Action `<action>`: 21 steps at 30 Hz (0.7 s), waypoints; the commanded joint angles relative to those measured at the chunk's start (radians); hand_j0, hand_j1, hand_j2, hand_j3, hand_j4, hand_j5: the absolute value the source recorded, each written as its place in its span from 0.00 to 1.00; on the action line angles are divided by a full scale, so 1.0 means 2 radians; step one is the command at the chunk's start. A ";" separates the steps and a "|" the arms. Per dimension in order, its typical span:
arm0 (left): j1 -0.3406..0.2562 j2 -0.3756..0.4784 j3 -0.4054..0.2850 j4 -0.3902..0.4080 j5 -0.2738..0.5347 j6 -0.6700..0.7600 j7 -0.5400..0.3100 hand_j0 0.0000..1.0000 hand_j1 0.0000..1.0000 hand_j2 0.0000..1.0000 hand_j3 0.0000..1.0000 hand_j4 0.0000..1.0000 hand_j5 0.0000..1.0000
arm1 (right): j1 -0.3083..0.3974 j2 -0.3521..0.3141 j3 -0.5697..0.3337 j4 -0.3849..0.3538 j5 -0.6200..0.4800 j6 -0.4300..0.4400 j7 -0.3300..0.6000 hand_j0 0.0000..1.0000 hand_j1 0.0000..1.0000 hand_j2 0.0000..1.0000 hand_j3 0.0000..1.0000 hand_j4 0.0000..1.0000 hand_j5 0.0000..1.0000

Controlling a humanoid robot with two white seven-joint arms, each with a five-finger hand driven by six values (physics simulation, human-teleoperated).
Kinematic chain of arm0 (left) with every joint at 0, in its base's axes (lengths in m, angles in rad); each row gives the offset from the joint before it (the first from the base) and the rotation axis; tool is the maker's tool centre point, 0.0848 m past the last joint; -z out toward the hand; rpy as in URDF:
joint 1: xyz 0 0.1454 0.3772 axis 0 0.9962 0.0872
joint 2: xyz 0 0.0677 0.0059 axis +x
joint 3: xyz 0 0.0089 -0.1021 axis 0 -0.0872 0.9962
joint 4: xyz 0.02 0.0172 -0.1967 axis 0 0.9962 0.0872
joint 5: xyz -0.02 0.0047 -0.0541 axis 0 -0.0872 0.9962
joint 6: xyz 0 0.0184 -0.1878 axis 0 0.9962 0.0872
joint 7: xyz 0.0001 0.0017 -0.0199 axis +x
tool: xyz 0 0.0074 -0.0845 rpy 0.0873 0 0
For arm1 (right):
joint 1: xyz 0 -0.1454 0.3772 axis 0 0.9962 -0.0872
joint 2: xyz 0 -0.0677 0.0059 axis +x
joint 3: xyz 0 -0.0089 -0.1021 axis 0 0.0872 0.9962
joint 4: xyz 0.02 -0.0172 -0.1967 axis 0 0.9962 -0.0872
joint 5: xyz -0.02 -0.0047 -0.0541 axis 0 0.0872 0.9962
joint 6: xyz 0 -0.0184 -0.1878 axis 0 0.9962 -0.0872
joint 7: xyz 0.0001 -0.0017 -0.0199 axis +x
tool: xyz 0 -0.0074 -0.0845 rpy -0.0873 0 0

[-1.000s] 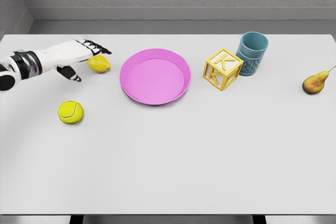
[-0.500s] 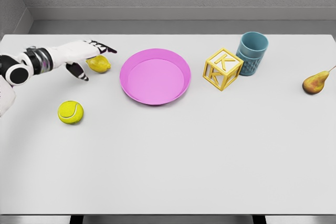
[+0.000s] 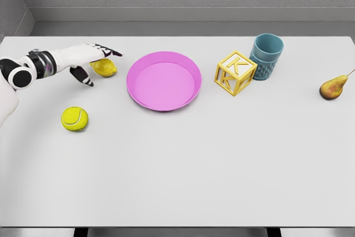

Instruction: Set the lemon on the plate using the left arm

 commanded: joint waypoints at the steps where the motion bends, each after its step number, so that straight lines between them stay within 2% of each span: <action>1: -0.001 0.000 0.001 0.002 -0.001 0.001 0.001 1.00 1.00 1.00 1.00 1.00 1.00 | 0.000 0.000 0.000 0.000 0.000 0.000 0.000 1.00 1.00 1.00 1.00 1.00 1.00; 15: -0.009 -0.007 -0.007 0.002 -0.016 0.001 0.004 1.00 1.00 1.00 1.00 1.00 1.00 | 0.001 0.000 0.000 0.000 0.000 0.000 0.000 1.00 1.00 1.00 1.00 1.00 1.00; 16: -0.014 -0.007 -0.007 0.002 -0.041 0.001 0.004 0.95 0.95 0.95 0.95 0.95 0.95 | 0.001 0.000 0.000 0.000 0.000 0.000 0.000 1.00 1.00 1.00 1.00 1.00 1.00; 21: -0.014 -0.007 -0.009 0.002 -0.046 0.001 0.005 0.89 0.89 0.89 0.89 0.89 0.89 | 0.000 0.000 0.000 0.000 0.000 0.000 0.000 1.00 1.00 1.00 1.00 1.00 1.00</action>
